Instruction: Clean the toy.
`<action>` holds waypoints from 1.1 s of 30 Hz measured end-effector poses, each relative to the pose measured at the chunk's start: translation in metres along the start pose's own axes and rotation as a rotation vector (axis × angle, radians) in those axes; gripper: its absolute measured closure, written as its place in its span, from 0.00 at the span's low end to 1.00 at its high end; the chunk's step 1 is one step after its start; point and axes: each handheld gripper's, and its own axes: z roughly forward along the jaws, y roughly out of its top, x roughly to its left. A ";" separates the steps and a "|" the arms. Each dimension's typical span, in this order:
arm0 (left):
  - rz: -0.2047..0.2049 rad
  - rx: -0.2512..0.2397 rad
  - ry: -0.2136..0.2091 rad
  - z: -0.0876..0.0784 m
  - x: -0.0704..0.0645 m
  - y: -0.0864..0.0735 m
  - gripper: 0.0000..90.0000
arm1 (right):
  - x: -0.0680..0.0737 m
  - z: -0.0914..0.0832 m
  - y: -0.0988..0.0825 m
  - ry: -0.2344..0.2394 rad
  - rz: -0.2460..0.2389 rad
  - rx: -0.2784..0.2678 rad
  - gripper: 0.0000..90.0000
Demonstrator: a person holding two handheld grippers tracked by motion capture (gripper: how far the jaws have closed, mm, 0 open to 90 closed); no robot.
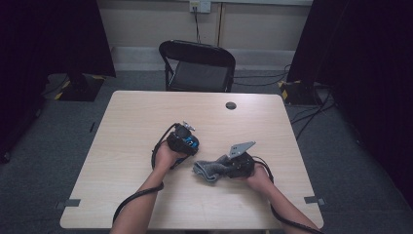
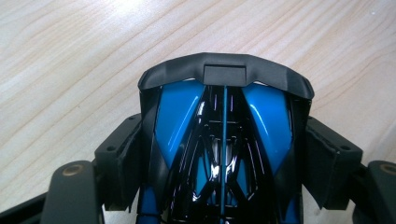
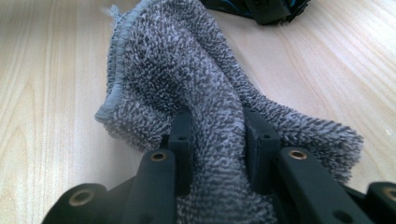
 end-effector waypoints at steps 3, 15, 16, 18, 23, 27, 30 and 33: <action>0.004 -0.018 0.009 -0.004 -0.001 -0.002 0.28 | 0.000 0.000 0.000 -0.001 -0.001 -0.001 0.76; -0.022 -0.133 -0.027 -0.042 0.005 -0.005 0.28 | 0.000 0.000 0.000 -0.002 0.002 -0.001 0.76; -0.028 -0.140 -0.032 -0.044 0.006 -0.005 0.28 | 0.000 0.000 0.000 -0.002 0.002 -0.001 0.76; -0.032 -0.151 -0.037 -0.049 0.007 -0.005 0.28 | 0.000 0.000 0.000 -0.002 0.003 0.000 0.77; -0.034 -0.184 -0.048 -0.062 0.008 -0.001 0.28 | 0.000 0.000 0.001 -0.006 0.006 0.007 0.77; -0.029 -0.210 -0.058 -0.069 0.006 0.001 0.28 | 0.002 0.000 0.004 -0.019 0.001 0.022 0.82; -0.015 -0.218 -0.068 -0.073 0.002 0.002 0.28 | 0.001 -0.001 0.006 -0.025 0.000 0.030 0.85; -0.006 -0.219 -0.079 -0.076 -0.001 0.004 0.28 | 0.000 -0.003 0.009 -0.047 0.010 0.043 0.87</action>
